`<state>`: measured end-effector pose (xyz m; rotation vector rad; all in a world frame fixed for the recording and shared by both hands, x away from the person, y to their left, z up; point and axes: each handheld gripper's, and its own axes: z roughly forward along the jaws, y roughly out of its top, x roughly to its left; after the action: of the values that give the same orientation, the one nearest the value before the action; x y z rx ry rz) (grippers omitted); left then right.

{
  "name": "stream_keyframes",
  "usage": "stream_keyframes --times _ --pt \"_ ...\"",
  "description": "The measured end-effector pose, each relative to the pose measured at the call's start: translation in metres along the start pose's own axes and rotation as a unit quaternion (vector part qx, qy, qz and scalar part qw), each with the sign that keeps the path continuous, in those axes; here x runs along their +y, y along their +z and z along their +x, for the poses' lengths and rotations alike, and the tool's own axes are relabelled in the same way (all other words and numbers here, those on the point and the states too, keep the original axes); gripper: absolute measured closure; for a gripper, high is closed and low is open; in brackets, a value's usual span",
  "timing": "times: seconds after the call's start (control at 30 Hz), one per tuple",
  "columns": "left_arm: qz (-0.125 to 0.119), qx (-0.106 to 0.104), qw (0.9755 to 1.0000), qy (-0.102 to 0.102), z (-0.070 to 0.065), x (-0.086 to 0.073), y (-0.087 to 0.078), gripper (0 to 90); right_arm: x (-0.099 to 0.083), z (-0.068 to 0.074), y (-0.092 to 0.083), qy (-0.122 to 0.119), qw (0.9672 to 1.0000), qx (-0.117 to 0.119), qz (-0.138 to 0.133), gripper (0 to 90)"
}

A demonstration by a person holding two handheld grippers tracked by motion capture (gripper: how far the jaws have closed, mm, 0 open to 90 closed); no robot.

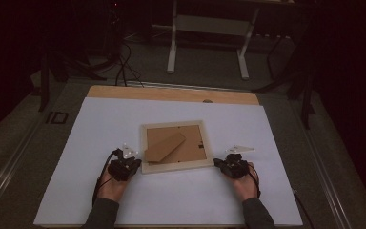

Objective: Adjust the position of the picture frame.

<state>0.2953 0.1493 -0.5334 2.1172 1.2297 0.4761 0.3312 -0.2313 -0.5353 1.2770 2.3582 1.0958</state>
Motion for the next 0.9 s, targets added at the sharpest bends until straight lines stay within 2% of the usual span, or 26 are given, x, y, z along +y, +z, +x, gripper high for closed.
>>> stream_keyframes --times 0.33,0.37,0.5,0.57,0.8,0.9 --pt "-0.004 -0.002 1.0 0.004 0.006 0.005 0.005 90.0 -0.005 0.005 -0.005 0.0 1.0 -0.001 0.002 90.0" --pt "-0.007 -0.005 1.0 -0.003 0.009 0.005 0.006 90.0 -0.005 0.006 -0.005 0.0 1.0 0.001 0.003 90.0" --pt "-0.009 -0.001 0.9999 -0.009 0.011 0.005 0.006 90.0 -0.006 0.009 -0.005 0.0 1.0 0.006 0.002 90.0" --pt "-0.011 -0.005 0.9998 -0.012 0.013 0.004 0.006 90.0 -0.006 0.009 -0.005 0.0 1.0 0.006 0.002 90.0" --pt "-0.011 -0.005 0.9998 -0.014 0.013 0.004 0.006 90.0 -0.007 0.008 -0.005 0.01 0.9999 0.011 -0.002 90.0" --pt "-0.005 0.0 1.0 -0.007 0.01 0.004 0.004 90.0 -0.008 0.007 -0.004 0.015 0.9998 0.013 -0.007 90.0"
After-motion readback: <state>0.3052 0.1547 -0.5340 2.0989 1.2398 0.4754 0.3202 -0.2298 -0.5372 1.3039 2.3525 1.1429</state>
